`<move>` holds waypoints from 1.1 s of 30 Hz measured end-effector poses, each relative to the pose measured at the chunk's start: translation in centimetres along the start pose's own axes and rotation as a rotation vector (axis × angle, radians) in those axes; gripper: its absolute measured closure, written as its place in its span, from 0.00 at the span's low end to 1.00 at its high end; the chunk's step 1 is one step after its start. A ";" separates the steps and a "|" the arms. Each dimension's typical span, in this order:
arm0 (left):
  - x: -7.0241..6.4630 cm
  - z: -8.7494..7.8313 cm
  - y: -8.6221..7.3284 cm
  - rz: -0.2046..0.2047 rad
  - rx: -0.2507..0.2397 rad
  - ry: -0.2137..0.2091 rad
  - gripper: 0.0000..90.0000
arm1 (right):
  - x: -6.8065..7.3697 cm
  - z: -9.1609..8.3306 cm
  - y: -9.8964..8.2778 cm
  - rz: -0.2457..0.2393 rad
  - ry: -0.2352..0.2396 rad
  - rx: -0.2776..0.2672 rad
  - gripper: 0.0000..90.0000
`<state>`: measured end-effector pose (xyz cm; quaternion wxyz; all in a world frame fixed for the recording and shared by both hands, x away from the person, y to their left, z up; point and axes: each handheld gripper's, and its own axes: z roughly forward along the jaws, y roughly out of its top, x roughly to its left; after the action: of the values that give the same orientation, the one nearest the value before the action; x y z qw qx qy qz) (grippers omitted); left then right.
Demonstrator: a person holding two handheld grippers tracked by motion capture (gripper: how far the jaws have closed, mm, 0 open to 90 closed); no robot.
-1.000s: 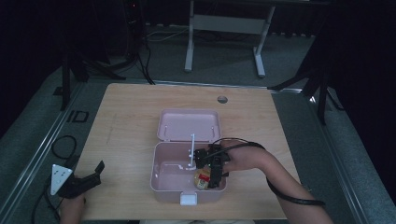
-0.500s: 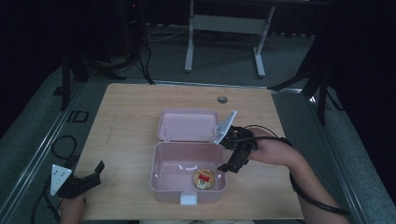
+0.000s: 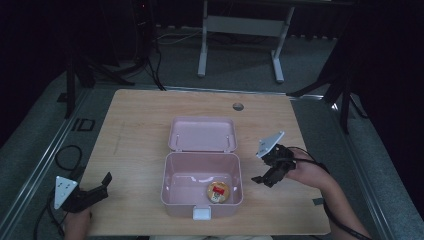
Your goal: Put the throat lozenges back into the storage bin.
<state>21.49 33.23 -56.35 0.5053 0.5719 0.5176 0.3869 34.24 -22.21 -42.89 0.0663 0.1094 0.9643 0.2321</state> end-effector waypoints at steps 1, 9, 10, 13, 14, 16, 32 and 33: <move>0.0 0.0 0.0 0.000 -0.001 -0.001 0.00 | -0.2 0.5 -0.6 0.013 -0.003 -0.004 0.14; 0.0 0.0 0.0 -0.001 0.000 -0.001 0.00 | -0.8 4.6 -4.7 0.116 -0.081 -0.061 0.14; 0.0 0.0 0.0 -0.001 0.000 -0.001 0.00 | -0.9 5.0 -5.2 0.132 -0.091 -0.077 0.14; 0.0 0.0 0.0 -0.001 0.000 -0.001 0.00 | -1.2 6.1 -6.4 0.186 -0.138 -0.132 0.13; 0.0 0.0 0.0 -0.001 -0.001 -0.001 0.00 | -1.4 6.4 -6.8 0.207 -0.147 -0.142 0.13; 0.0 0.0 0.0 -0.001 -0.001 -0.002 0.00 | -1.7 7.2 -8.0 0.254 -0.205 -0.156 0.13; 0.0 0.0 0.0 0.005 0.002 -0.003 0.00 | -3.3 7.6 -12.5 0.480 -0.425 -0.209 0.13; 0.0 0.0 0.0 0.005 0.002 -0.003 0.00 | -3.4 7.5 -12.7 0.503 -0.435 -0.215 0.13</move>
<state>21.50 33.23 -56.35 0.5045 0.5743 0.5158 0.3868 36.59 -30.84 -55.10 0.2218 0.3830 0.8404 0.3127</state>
